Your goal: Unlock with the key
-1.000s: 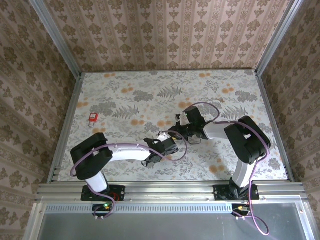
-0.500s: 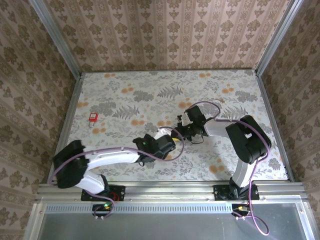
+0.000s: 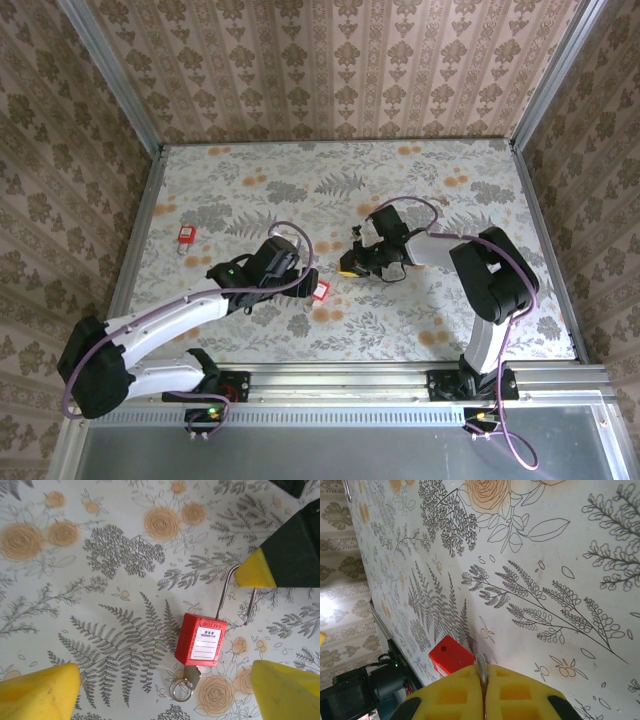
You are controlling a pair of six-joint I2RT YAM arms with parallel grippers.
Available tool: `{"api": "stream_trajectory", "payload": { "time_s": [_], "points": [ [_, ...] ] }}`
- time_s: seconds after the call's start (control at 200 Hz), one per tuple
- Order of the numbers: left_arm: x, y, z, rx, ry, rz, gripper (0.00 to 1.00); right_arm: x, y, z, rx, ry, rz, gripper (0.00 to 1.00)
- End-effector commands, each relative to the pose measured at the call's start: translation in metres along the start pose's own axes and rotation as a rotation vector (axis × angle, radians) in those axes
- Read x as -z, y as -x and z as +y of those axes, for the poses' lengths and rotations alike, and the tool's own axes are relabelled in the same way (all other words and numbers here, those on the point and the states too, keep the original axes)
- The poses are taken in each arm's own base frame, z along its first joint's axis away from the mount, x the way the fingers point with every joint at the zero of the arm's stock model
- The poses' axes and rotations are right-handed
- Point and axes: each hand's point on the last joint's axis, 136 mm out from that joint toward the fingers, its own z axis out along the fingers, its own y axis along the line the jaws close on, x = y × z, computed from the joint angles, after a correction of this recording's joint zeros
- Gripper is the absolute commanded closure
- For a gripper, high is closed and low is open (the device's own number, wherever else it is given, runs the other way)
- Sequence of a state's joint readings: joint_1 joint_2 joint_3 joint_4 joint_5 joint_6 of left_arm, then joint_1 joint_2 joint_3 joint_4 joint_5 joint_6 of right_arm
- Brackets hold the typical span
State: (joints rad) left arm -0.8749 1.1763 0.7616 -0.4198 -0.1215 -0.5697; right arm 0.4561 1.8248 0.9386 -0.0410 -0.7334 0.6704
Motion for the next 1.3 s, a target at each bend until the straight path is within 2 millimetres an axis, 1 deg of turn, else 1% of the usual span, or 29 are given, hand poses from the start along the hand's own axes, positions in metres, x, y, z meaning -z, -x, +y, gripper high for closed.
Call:
{"api": "stream_trajectory", "payload": {
  "time_s": [0.0, 0.12, 0.18, 0.27, 0.41, 0.54, 0.6, 0.675, 0.795, 0.89, 1.02, 1.07, 1.09, 1.105, 1.12, 1.21, 1.295],
  "points": [
    [-0.01, -0.013, -0.006, 0.031, -0.058, 0.07, 0.12, -0.003, -0.003, -0.005, 0.005, -0.011, 0.035, 0.84],
    [-0.017, -0.014, -0.002, 0.061, -0.059, 0.081, 0.12, -0.001, -0.002, -0.007, 0.015, -0.022, 0.037, 0.74],
    [-0.018, -0.012, 0.0, 0.074, -0.056, 0.077, 0.12, 0.001, -0.001, -0.008, 0.017, -0.032, 0.037, 0.68],
    [-0.015, -0.008, 0.003, 0.088, -0.055, 0.067, 0.12, 0.006, 0.002, -0.007, 0.042, -0.057, 0.037, 0.62],
    [-0.01, -0.003, 0.005, 0.086, -0.052, 0.056, 0.12, 0.014, 0.006, -0.004, 0.082, -0.096, 0.03, 0.61],
    [-0.009, -0.006, 0.012, 0.094, -0.031, 0.065, 0.12, 0.021, 0.004, -0.004, 0.089, -0.123, 0.022, 0.61],
    [-0.007, -0.006, 0.018, 0.116, -0.016, 0.067, 0.12, 0.027, 0.003, -0.005, 0.094, -0.147, 0.006, 0.6],
    [-0.002, -0.003, 0.03, 0.152, 0.004, 0.053, 0.12, 0.034, -0.001, -0.006, 0.1, -0.18, -0.014, 0.55],
    [0.01, 0.004, 0.053, 0.205, 0.043, 0.028, 0.11, 0.04, -0.013, -0.005, 0.116, -0.225, -0.029, 0.48],
    [0.021, 0.011, 0.07, 0.244, 0.071, 0.003, 0.11, 0.036, -0.025, -0.002, 0.12, -0.262, -0.033, 0.43],
    [0.036, 0.02, 0.09, 0.29, 0.092, -0.038, 0.1, 0.017, -0.039, 0.006, 0.097, -0.274, -0.048, 0.38],
    [0.041, 0.021, 0.097, 0.307, 0.101, -0.05, 0.1, 0.01, -0.04, 0.013, 0.098, -0.273, -0.058, 0.37],
    [0.043, 0.022, 0.096, 0.305, 0.099, -0.052, 0.1, 0.007, -0.04, 0.015, 0.102, -0.277, -0.06, 0.37],
    [0.045, 0.023, 0.104, 0.324, 0.112, -0.06, 0.1, 0.005, -0.04, 0.015, 0.101, -0.283, -0.061, 0.37],
    [0.048, 0.024, 0.105, 0.328, 0.113, -0.067, 0.1, 0.004, -0.039, 0.016, 0.101, -0.287, -0.063, 0.37],
    [0.059, 0.024, 0.116, 0.344, 0.141, -0.086, 0.1, -0.005, -0.033, 0.015, 0.093, -0.32, -0.066, 0.37],
    [0.069, 0.023, 0.122, 0.355, 0.154, -0.1, 0.1, -0.013, -0.028, 0.016, 0.091, -0.328, -0.054, 0.37]
  ]
}}
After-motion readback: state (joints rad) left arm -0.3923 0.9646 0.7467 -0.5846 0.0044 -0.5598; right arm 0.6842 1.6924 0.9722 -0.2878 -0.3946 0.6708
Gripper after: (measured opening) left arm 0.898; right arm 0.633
